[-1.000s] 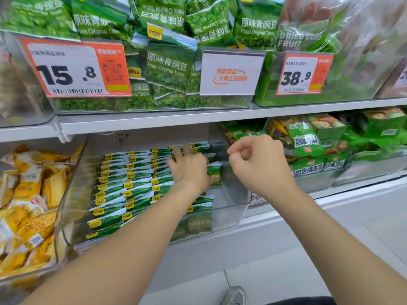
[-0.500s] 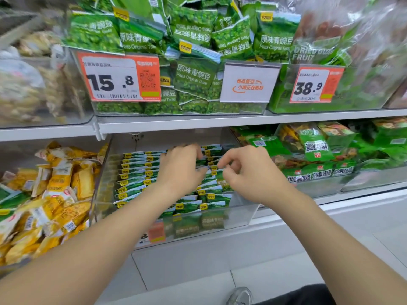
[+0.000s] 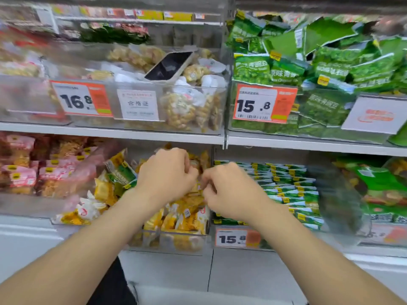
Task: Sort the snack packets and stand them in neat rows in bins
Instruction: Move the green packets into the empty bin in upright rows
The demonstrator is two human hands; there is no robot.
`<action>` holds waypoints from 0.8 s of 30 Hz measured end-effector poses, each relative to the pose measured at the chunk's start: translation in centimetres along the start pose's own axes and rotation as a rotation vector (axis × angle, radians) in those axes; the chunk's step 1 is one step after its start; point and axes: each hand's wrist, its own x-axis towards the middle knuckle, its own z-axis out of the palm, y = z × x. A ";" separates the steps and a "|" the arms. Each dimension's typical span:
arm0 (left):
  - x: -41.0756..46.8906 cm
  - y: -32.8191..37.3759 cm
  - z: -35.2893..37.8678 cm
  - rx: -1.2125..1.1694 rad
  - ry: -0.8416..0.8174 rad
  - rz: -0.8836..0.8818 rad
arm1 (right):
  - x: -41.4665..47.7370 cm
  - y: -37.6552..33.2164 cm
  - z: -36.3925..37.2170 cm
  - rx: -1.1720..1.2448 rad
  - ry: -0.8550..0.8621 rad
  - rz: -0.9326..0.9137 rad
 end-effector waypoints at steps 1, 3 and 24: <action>0.3 -1.6 -0.3 0.009 -0.010 -0.061 | 0.8 -0.8 0.5 -0.043 0.044 0.011; 1.2 -5.3 -0.1 0.048 -0.019 -0.143 | 2.3 -2.0 1.1 -0.076 0.165 0.036; 6.0 -14.8 3.5 0.338 -0.622 -0.207 | 5.7 -7.3 6.8 0.027 0.024 -0.023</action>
